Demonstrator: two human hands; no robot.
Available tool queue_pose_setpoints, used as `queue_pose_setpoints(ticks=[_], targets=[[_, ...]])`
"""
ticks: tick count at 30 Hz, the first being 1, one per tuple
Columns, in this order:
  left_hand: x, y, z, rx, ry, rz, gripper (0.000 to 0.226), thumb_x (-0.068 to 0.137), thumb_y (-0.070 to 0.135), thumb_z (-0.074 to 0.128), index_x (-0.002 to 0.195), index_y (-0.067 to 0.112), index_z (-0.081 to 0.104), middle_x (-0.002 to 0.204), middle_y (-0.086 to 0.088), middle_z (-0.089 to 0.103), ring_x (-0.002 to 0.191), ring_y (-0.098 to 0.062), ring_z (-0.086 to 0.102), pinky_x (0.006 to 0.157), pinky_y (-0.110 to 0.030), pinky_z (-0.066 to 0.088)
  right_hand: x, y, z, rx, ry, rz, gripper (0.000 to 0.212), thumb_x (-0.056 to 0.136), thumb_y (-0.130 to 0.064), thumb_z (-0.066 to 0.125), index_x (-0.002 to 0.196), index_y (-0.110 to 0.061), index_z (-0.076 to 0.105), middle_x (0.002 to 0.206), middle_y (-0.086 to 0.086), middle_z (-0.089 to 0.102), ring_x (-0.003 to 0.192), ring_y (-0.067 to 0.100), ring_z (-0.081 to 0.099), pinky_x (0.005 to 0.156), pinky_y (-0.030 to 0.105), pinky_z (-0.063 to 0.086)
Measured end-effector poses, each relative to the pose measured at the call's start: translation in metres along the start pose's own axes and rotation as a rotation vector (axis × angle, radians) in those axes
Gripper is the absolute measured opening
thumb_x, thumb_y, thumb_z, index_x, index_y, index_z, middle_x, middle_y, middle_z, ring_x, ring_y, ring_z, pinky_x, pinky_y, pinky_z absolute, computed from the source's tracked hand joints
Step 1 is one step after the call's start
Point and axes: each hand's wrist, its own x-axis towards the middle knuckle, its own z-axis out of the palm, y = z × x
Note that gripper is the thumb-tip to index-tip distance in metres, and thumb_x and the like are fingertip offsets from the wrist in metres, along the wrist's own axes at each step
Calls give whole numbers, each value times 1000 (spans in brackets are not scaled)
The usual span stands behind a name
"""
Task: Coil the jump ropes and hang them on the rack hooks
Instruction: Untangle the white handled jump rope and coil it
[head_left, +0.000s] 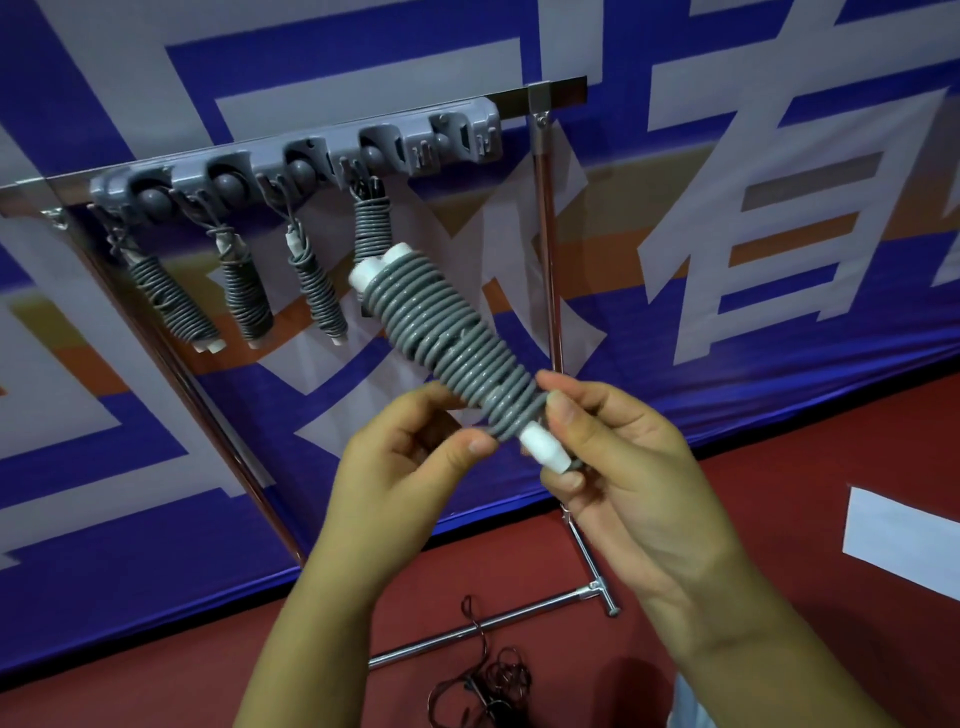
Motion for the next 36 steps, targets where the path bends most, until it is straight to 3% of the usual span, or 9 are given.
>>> queue_pose_setpoints(ticks=[4, 7, 13, 17, 21, 24, 26, 30, 36], targets=[[-2, -2, 7, -243, -124, 33, 45, 74, 38, 70, 113, 18, 63, 105, 24, 68, 100, 2, 64, 82, -15, 50, 2, 1, 0, 65, -100, 168, 15, 62, -15, 64, 70, -12, 76, 73, 7, 68, 51, 8, 59, 36, 10, 37], [-3, -3, 7, -315, -59, -16, 59, 70, 38, 74, 122, 12, 60, 107, 15, 70, 100, -5, 66, 82, -19, 52, 4, 0, -1, -32, -118, 183, 20, 66, -18, 65, 81, -9, 73, 79, 8, 70, 53, 8, 62, 38, 11, 39], [-6, -9, 11, -345, 22, -114, 32, 66, 25, 74, 99, 25, 74, 95, -6, 72, 90, -22, 69, 76, -28, 55, 9, 8, -8, -266, -59, 70, 26, 73, -24, 63, 96, -11, 66, 96, 12, 72, 74, 18, 69, 41, 14, 42], [-6, -3, 13, -341, 22, -137, 25, 68, 13, 75, 93, 19, 74, 90, -6, 71, 85, -18, 69, 72, -22, 53, 11, 9, -13, -266, -14, 71, 33, 67, -26, 65, 90, -11, 47, 82, 6, 68, 60, 10, 64, 40, 15, 42], [-4, 1, 16, -244, 46, -196, 25, 72, 12, 71, 97, 15, 69, 88, -5, 73, 80, -13, 69, 72, -19, 53, 14, 14, -27, -476, -15, -27, 27, 72, -34, 63, 87, -14, 55, 80, 1, 67, 68, 9, 66, 59, 19, 51], [-4, -1, 18, -60, 53, -197, 17, 78, 20, 74, 94, 26, 71, 80, -7, 71, 72, -23, 66, 71, -34, 55, 12, 16, -32, -681, -18, -175, 27, 75, -48, 59, 92, -28, 62, 91, -6, 70, 87, 10, 67, 80, 28, 54], [-5, -1, 23, 85, 47, -193, 15, 82, 20, 73, 93, 28, 69, 72, -2, 70, 60, -17, 61, 64, -37, 51, 12, 17, -31, -671, -48, -205, 24, 75, -44, 64, 95, -31, 61, 94, -8, 71, 90, 10, 68, 79, 26, 54], [-8, 6, 29, 242, 14, -172, 24, 81, 15, 71, 89, 35, 64, 70, 19, 69, 57, 6, 59, 56, -7, 41, 14, 18, -34, -709, -52, -218, 26, 85, -14, 69, 103, -31, 61, 102, -7, 72, 95, 9, 68, 82, 27, 53], [-10, 4, 31, 423, -84, -174, 25, 80, 19, 70, 101, 32, 67, 81, 17, 71, 78, 3, 65, 72, -18, 52, 14, 17, -34, -564, -46, -161, 39, 72, -15, 75, 106, -29, 60, 97, -11, 72, 92, 6, 68, 72, 17, 52]])
